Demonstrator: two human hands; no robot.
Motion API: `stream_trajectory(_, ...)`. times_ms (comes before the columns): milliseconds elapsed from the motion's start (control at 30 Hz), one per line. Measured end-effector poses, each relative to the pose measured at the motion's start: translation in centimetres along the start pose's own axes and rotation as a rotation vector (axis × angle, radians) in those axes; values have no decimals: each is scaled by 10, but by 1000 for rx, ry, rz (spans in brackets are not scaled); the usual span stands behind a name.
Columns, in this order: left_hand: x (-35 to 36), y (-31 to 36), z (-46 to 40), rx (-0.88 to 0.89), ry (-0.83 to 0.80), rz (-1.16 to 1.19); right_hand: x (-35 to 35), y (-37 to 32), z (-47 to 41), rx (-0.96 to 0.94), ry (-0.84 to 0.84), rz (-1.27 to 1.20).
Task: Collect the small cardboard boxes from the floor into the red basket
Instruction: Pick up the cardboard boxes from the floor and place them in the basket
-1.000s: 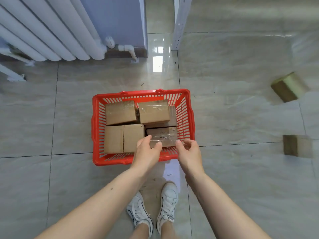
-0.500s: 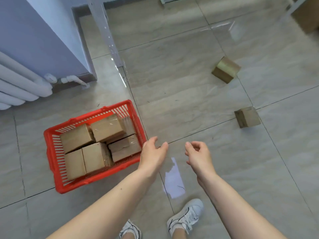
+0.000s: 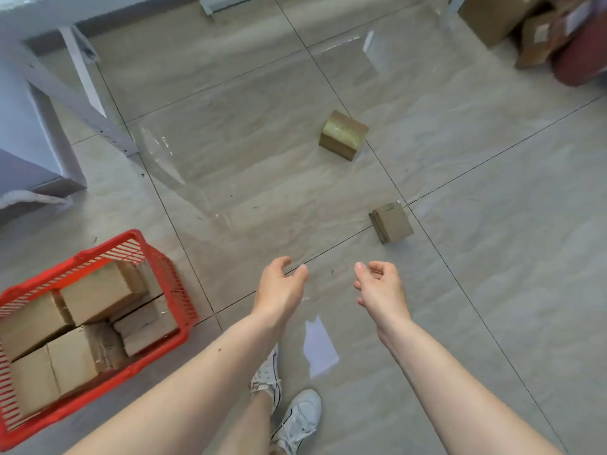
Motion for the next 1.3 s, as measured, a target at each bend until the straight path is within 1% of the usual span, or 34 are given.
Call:
stream_trajectory(300,57,72,-39,-15,-63,-131,-63,-50,-75,28,71,-99)
stream_trajectory(400,81,91,-52,-24,-61,-156,-88,-59,-103,33,95,-107)
stream_trajectory(500,111,109,-64,-29,-56,-157,-111,-62,-132,38,93,-58)
stream_trajectory(633,156,129,-79,-29,-42,-125,-143,-61,-178,19,70,67)
stream_trajectory(900,239,122,-116,-118,15,-66,-176,-31,-257,6,-76,264)
stream_trajectory(1133,297,100,-185,-137,13,-39,-159,16,-326,-20,-191,450)
stream_trajectory(1233,319,79,-224,-135,-10,-30,-143,42,-359,-15,-239,513)
stream_trajectory(1300,333,64,-249,-139,-25,-42,-132,61,-383,-12,-242,524)
Point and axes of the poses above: each hand's wrist, its own z-axis away from the middle knuckle, its own x-axis out of the palm, y = z × x, the point moved 2 cm from there along -z, towards the middle knuckle, and after that the axes turned 4 degrees about -x, right-handed, at the moved point
